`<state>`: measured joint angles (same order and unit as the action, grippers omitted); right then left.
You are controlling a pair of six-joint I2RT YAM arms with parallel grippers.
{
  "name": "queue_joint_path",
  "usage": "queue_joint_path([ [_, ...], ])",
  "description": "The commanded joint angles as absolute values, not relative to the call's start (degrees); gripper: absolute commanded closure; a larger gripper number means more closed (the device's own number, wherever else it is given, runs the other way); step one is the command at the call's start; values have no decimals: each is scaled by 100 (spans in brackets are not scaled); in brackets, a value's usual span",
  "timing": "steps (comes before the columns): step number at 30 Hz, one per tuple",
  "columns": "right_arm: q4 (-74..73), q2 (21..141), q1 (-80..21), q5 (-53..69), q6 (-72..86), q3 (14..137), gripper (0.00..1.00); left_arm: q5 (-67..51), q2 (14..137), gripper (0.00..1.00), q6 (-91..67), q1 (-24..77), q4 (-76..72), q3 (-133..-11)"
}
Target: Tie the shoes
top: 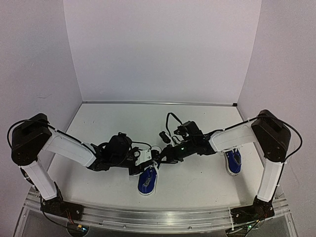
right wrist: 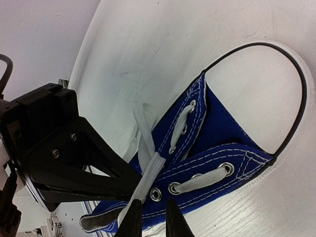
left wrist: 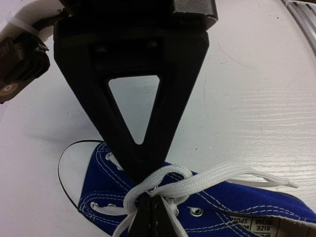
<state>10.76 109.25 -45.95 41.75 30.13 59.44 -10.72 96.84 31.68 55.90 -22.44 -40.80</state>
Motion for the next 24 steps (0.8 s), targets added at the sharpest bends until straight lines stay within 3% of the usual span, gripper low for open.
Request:
queue_joint_path([
  [1, 1343, 10991, -4622, 4428, 3127, 6059, 85, -1041, 9727, 100, 3238, 5603, -2220, -4227],
  [9, 1568, 11125, -4620, 4739, 3349, 6029, 81, -1037, 9738, 100, 3217, 5607, -2284, -4209],
  [18, 1673, 11221, -4612, 4753, 3514, 5944, 82, -1029, 9756, 100, 3208, 5601, -2329, -4197],
  [24, 1696, 10743, -4560, 4267, 3522, 5688, 74, -1056, 9740, 100, 3208, 5605, -2322, -4174],
])
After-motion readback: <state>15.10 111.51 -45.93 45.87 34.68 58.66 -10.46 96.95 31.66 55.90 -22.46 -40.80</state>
